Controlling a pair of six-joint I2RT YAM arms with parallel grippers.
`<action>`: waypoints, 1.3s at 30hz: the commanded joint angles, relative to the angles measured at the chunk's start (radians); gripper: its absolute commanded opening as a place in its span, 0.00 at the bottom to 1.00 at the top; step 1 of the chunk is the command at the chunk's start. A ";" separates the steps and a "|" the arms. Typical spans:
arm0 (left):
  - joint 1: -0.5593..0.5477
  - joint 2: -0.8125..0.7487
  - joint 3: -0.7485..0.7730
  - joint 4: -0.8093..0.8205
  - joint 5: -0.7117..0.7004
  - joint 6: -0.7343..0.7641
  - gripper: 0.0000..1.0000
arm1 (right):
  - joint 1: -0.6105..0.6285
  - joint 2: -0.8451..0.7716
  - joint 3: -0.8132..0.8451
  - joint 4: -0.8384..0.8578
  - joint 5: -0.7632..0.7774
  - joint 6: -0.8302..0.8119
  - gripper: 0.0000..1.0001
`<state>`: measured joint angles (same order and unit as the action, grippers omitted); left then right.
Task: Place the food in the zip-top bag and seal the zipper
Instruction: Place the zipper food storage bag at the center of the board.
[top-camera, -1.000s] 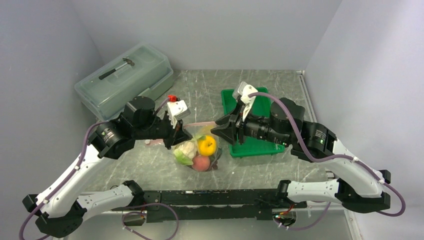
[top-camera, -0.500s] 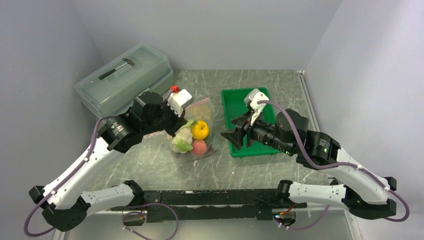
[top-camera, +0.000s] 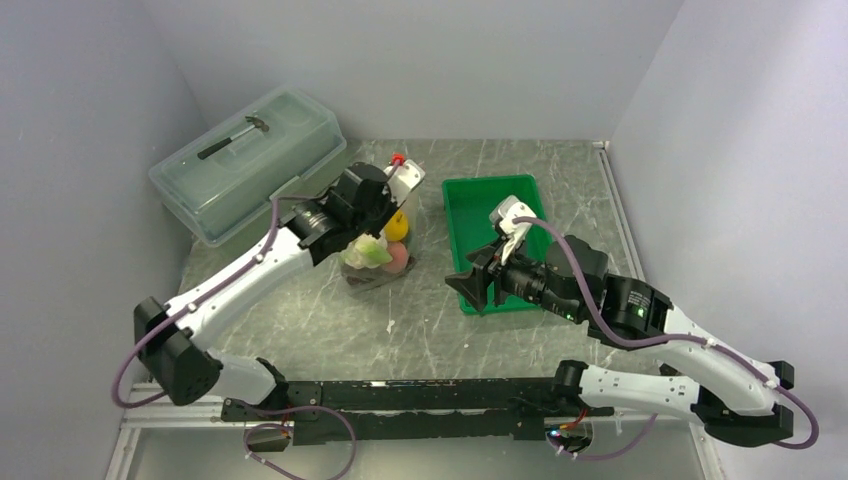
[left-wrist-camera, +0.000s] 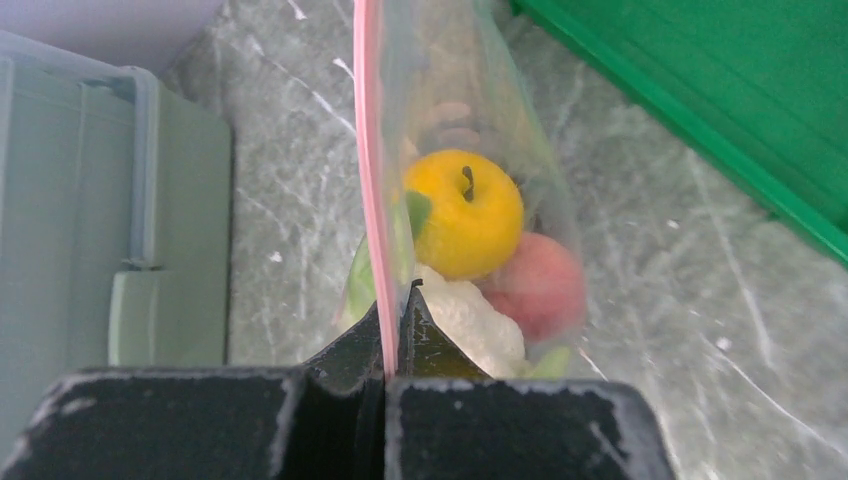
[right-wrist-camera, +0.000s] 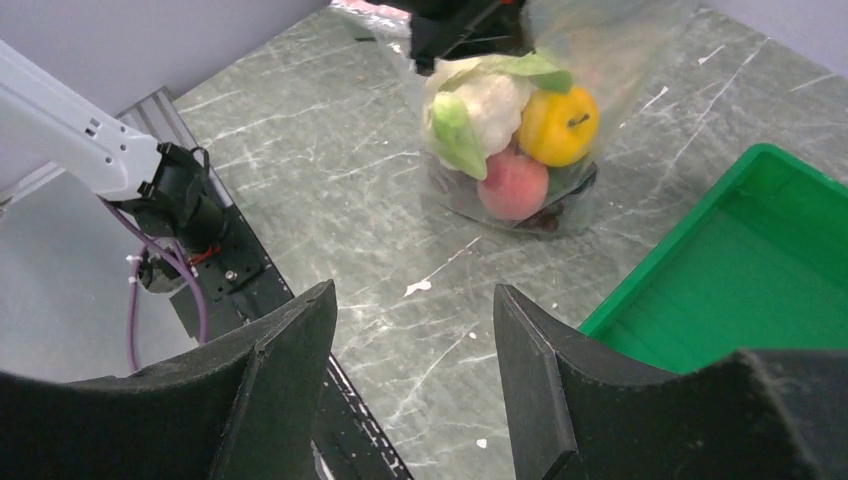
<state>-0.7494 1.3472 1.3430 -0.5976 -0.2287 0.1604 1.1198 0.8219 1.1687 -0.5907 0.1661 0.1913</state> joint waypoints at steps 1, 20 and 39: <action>0.017 0.049 0.042 0.216 -0.135 0.141 0.00 | -0.003 -0.047 -0.017 0.075 -0.008 0.026 0.63; 0.100 0.169 0.064 0.422 -0.137 0.388 0.00 | -0.005 -0.127 -0.054 0.063 0.008 0.017 0.64; -0.022 0.106 -0.093 0.141 0.058 -0.008 0.00 | -0.005 -0.121 -0.057 0.053 -0.001 0.038 0.64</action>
<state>-0.7383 1.5066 1.2560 -0.4114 -0.2077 0.2687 1.1168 0.7048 1.0992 -0.5728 0.1631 0.2138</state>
